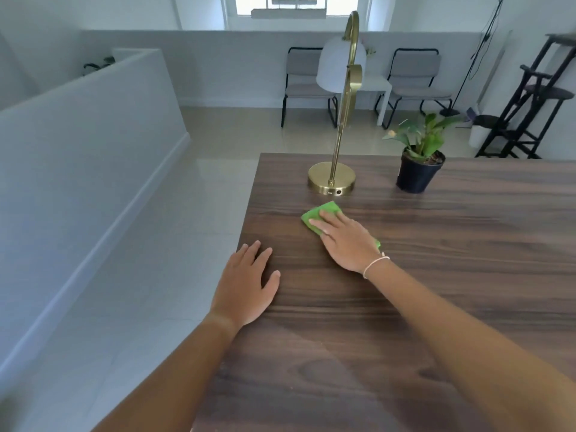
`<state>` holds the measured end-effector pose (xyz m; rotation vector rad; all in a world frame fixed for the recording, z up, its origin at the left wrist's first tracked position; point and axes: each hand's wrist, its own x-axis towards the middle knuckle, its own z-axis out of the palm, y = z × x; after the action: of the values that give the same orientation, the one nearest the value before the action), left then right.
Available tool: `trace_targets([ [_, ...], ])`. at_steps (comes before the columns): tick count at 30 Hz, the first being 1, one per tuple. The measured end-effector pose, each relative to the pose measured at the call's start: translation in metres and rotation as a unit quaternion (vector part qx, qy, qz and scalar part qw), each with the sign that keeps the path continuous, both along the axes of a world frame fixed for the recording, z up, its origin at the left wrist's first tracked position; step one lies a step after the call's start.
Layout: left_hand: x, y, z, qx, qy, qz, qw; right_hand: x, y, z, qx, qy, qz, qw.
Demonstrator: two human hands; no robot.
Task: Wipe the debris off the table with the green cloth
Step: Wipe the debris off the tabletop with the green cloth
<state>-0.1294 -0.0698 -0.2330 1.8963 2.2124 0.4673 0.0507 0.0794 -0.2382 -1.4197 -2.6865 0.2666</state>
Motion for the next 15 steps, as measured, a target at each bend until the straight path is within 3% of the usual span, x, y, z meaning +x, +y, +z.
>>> trace_targets([
  [4, -0.002, 0.000, 0.000, 0.003, -0.012, -0.004, 1.000, 0.021, -0.029, 0.003, -0.019, 0.025, 0.094, 0.995],
  [7, -0.002, 0.000, -0.002, 0.009, -0.017, -0.006, 1.000, 0.043, 0.011, 0.003, -0.017, 0.006, 0.018, 1.000],
  [10, -0.003, 0.001, -0.004, 0.014, -0.019, -0.003, 1.000, 0.000, 0.034, 0.001, -0.002, -0.009, -0.053, 0.999],
  [15, -0.006, -0.001, -0.004, 0.041, -0.080, 0.012, 0.996, -0.085, -0.003, 0.000, -0.025, 0.006, 0.102, 0.994],
])
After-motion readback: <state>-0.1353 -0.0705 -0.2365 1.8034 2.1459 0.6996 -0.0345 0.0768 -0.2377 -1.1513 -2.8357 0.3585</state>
